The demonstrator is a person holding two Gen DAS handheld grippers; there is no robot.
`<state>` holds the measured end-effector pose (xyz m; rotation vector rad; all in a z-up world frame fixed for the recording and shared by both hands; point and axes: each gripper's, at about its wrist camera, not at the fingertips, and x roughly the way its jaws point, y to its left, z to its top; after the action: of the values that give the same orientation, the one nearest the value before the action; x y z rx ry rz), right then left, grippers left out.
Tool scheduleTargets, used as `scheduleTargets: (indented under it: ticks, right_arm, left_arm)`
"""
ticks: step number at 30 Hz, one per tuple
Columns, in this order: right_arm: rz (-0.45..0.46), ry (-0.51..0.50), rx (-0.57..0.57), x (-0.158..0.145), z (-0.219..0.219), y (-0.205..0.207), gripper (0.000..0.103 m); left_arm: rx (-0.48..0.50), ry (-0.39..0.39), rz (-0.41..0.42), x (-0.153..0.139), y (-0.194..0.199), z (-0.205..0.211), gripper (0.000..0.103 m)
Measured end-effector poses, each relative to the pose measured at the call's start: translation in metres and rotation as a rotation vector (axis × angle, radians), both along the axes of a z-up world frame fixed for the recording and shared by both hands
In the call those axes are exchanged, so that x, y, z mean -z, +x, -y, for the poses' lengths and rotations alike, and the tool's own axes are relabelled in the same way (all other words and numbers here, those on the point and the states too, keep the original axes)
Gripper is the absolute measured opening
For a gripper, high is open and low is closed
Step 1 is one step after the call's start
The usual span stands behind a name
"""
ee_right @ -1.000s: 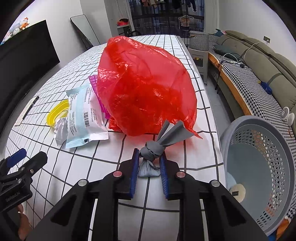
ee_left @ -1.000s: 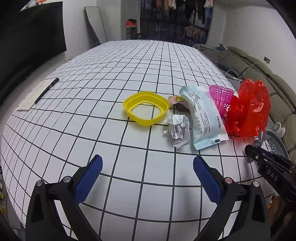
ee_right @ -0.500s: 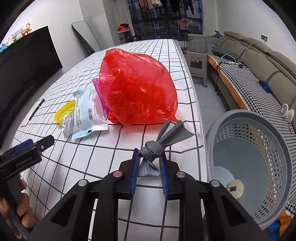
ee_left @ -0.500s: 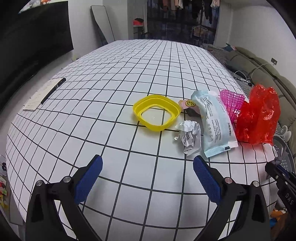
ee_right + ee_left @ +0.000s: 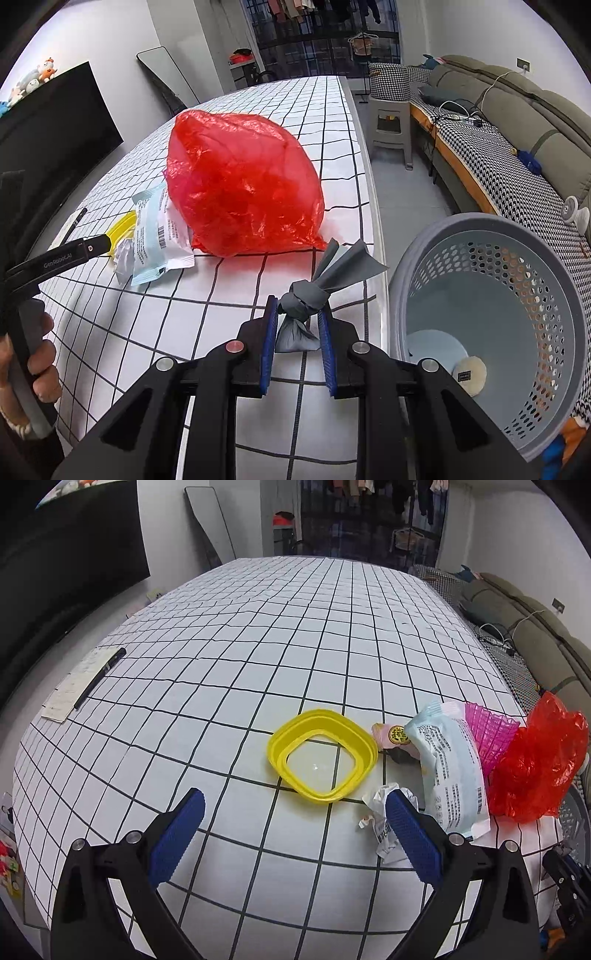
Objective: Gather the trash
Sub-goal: 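Grasp the red bag's grey knot with the right tool while the left tool grasps the yellow lid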
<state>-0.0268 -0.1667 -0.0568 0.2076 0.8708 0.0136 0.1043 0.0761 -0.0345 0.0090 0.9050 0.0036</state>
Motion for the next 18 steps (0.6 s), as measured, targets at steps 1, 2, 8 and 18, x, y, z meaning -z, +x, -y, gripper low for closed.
scheduleTargets:
  ticks: [1,2,8,18]
  right_arm:
    - [0.001,0.002,0.002,-0.001,0.001,0.002,0.021]
    - [0.003,0.003,0.005,-0.002,0.002,0.003,0.021]
    - [-0.006,0.001,0.004,-0.004,0.001,0.015,0.021]
    - [-0.019,-0.001,0.000,-0.002,0.000,0.030,0.021]
  left_arm:
    - [0.004,0.000,-0.005,0.000,0.003,0.001,0.096]
    - [0.008,0.000,-0.011,0.001,0.007,0.002,0.096]
    - [0.018,-0.011,-0.053,0.007,0.028,0.005,0.096]
    - [0.022,-0.042,-0.118,0.023,0.046,0.002,0.096]
